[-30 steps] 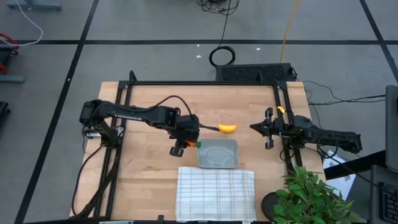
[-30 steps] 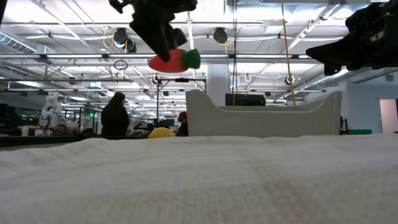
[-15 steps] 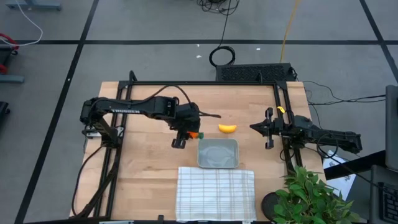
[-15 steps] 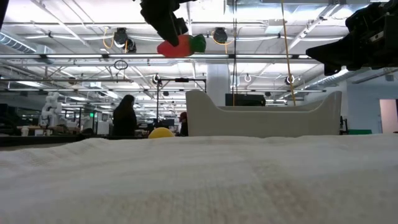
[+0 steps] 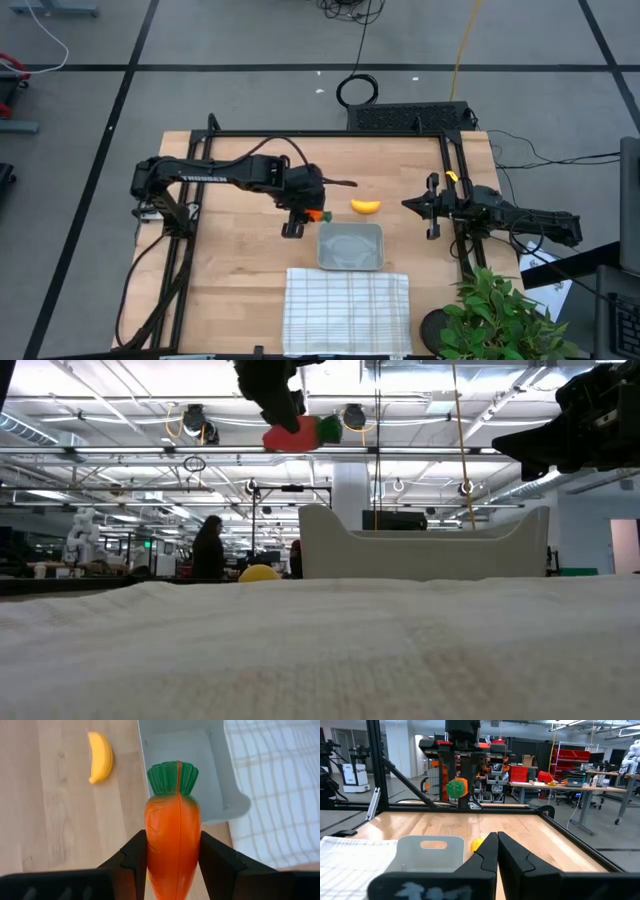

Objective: Pick and placing Produce into tupperware
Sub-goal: Put the carrot into the gray bin

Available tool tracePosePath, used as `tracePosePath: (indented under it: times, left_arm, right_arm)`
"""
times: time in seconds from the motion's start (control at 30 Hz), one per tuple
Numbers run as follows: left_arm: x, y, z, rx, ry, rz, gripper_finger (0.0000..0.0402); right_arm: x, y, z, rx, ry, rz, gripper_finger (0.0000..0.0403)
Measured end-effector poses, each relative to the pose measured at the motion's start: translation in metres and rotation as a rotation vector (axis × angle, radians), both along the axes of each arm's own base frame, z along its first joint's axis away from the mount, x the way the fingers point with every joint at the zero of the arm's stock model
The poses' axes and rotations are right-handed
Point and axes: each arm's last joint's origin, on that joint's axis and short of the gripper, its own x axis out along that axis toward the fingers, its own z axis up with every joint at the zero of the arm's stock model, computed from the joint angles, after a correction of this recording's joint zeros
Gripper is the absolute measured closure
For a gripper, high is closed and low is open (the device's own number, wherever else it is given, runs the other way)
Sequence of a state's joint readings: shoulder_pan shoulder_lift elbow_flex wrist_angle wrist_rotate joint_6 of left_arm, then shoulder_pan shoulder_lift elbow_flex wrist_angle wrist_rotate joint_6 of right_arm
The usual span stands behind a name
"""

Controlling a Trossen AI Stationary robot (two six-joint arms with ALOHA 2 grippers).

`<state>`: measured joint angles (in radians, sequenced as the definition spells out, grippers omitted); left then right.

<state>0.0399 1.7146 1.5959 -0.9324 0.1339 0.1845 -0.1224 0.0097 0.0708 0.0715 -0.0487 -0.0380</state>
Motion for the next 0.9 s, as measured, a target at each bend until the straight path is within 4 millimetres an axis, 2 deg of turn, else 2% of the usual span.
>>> tracePosePath:
  times: [0.3, 0.6, 0.7, 0.9]
  left_arm:
    - [0.008, 0.001, 0.004, 0.004, -0.088, -0.028, 0.0266]
    - [0.013, 0.007, 0.022, 0.01, -0.185, -0.029, 0.0266]
    - [0.02, 0.009, 0.027, 0.018, -0.194, -0.031, 0.0266]
    - [0.046, 0.011, 0.029, 0.022, -0.179, -0.05, 0.0266]
  right_arm:
    - [0.0, 0.0, 0.001, -0.004, -0.007, -0.001, 0.0403]
    - [0.0, 0.0, 0.001, -0.005, -0.007, 0.0, 0.0403]
    - [0.0, 0.0, 0.001, -0.005, -0.007, -0.001, 0.0403]
    - [0.0, 0.0, 0.001, -0.005, -0.013, 0.0, 0.0403]
